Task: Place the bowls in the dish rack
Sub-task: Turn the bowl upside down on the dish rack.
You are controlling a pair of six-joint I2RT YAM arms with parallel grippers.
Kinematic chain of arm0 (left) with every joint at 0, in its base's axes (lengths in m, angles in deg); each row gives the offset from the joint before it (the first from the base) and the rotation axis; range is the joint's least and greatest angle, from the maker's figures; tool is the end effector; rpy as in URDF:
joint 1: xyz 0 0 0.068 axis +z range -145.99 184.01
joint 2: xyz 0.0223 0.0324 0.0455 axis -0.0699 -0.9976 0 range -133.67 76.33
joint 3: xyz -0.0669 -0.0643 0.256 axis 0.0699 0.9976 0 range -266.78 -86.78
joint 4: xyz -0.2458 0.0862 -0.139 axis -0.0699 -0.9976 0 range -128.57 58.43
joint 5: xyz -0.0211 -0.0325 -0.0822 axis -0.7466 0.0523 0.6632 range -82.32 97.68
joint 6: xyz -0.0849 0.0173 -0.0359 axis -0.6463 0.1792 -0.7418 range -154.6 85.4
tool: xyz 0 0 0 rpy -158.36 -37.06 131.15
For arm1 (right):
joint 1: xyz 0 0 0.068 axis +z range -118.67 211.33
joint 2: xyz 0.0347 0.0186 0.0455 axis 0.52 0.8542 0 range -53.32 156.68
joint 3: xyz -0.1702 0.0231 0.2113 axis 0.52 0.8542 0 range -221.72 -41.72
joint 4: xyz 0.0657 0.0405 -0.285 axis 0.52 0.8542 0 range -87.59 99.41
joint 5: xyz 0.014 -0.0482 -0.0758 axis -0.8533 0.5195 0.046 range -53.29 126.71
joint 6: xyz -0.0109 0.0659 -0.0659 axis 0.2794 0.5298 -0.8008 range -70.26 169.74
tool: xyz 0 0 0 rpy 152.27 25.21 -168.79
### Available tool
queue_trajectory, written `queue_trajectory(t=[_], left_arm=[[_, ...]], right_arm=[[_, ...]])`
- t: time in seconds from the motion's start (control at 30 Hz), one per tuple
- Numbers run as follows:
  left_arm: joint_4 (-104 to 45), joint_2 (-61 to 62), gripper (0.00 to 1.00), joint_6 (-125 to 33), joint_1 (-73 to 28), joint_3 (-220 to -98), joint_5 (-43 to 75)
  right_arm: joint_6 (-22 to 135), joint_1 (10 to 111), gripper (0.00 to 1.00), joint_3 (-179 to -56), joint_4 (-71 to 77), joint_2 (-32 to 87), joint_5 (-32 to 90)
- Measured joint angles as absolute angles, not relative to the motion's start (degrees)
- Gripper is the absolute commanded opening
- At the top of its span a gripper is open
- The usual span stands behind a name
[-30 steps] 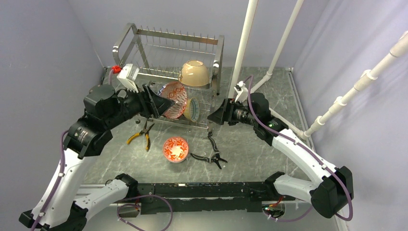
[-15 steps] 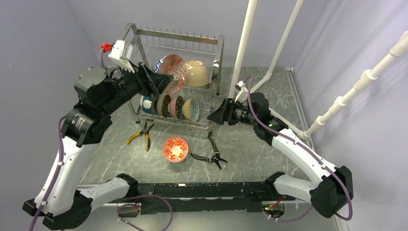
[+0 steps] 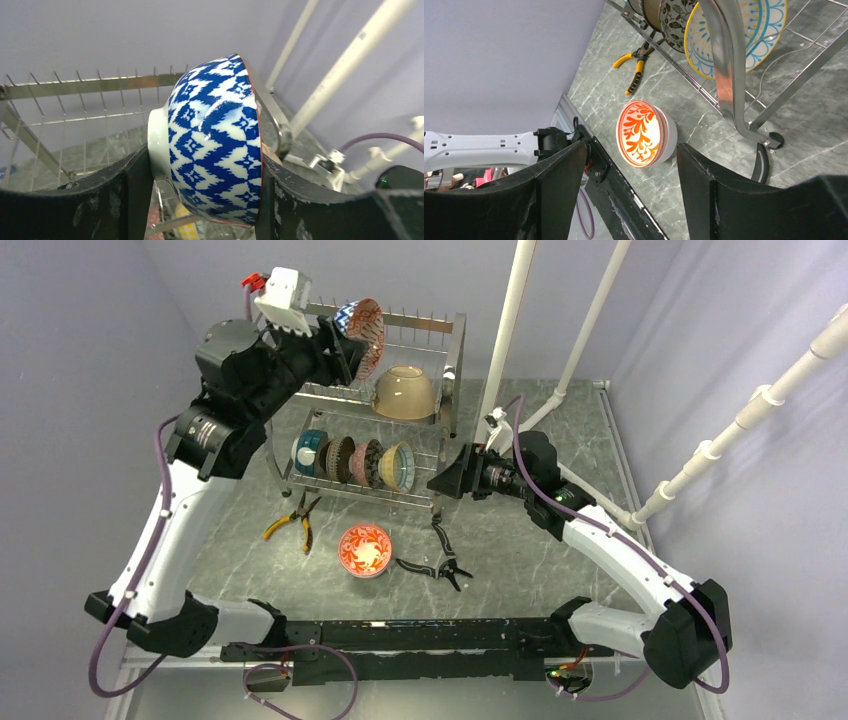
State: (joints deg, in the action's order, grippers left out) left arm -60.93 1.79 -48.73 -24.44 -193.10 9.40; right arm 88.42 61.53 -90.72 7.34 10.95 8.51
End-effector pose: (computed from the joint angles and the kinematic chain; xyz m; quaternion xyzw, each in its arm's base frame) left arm 0.2760 -0.1524 0.5730 0.0970 0.6852 -0.2718 0.6688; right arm 0.2665 0.2015 0.2834 -0.0802 0.8036 0.4786 0.3446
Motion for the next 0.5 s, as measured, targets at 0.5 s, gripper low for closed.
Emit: queue_trajectory(t=[0.5], left_arm=[[-51.0,-3.3,0.03,-21.6,-22.7,-190.6,5.0]], right_arm=[[87.8,61.5,0.71,-90.7,7.6,11.1,8.1]])
